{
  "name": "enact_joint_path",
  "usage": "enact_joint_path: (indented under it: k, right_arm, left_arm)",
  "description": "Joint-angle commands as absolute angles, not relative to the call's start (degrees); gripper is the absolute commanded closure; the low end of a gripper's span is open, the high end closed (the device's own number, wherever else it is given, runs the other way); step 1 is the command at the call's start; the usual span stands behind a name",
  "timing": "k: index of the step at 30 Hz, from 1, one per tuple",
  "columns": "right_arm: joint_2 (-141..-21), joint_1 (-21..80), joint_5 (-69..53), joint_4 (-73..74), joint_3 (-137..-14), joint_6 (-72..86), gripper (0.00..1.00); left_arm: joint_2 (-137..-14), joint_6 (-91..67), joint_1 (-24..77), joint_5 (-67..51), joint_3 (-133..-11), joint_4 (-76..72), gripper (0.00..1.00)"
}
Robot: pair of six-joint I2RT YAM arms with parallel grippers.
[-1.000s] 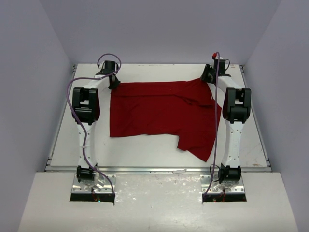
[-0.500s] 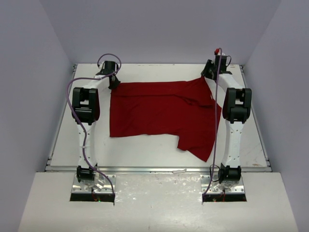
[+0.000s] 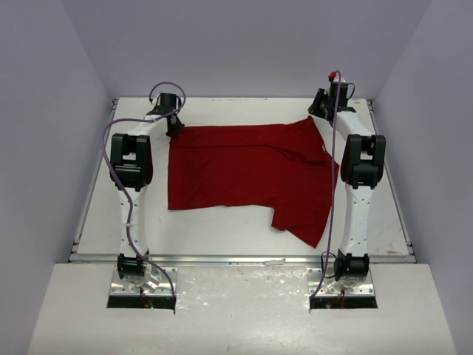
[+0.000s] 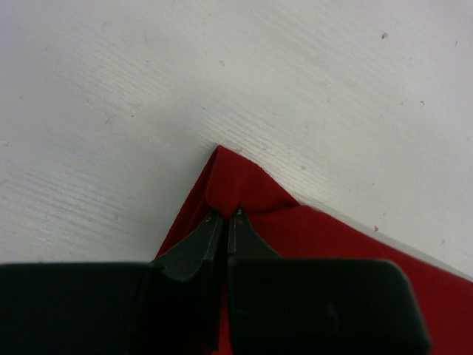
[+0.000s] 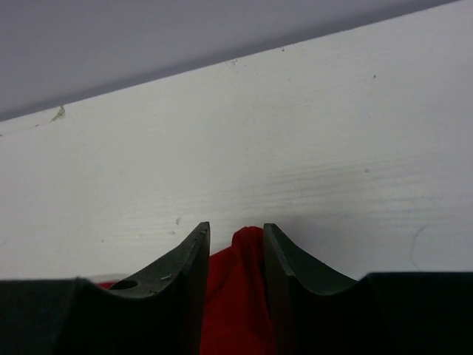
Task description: Fold and stack the t-shirts
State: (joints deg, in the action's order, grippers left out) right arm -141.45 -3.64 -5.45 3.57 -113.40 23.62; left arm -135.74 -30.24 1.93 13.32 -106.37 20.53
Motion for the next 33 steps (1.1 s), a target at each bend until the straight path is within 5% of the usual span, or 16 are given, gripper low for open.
enact_joint_path:
  k: [1,14,20,33]
  right_arm:
    - [-139.83,-4.04,-6.24,2.72,-112.5,22.59,0.63]
    - [-138.96,-3.96,-6.42,1.49,-109.25,22.32,0.69]
    - [-138.52,-3.96,-5.45,1.67,-109.42,21.97,0.99]
    - [-128.32,-5.35,16.33,-0.72,-94.57,39.61,0.99]
  left_arm:
    - [-134.47,-29.97,1.76,11.95,-105.12,20.3,0.99]
    - [-134.74,-30.06,1.76,12.04,-105.03,20.39,1.0]
    - [-134.82,-30.06,1.76,11.87,-104.85,20.3,1.0]
    - [-129.21,-36.46,1.49,15.38,-97.13,16.1,1.0]
